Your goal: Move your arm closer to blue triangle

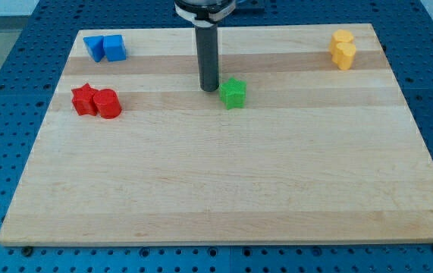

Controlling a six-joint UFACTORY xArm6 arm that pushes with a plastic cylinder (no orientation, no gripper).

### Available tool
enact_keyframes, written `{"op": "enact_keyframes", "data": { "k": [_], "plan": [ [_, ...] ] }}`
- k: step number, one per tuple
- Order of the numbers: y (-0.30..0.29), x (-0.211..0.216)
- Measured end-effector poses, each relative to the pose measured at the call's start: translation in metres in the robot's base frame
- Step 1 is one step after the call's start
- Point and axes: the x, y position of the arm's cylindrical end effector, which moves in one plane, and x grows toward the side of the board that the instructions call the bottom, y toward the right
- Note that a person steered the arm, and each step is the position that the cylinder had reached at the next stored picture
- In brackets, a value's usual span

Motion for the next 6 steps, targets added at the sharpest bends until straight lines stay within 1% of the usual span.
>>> {"op": "enact_keyframes", "data": {
  "k": [2, 6],
  "plan": [
    [-0.031, -0.006],
    [-0.035, -0.011]
  ]
}}
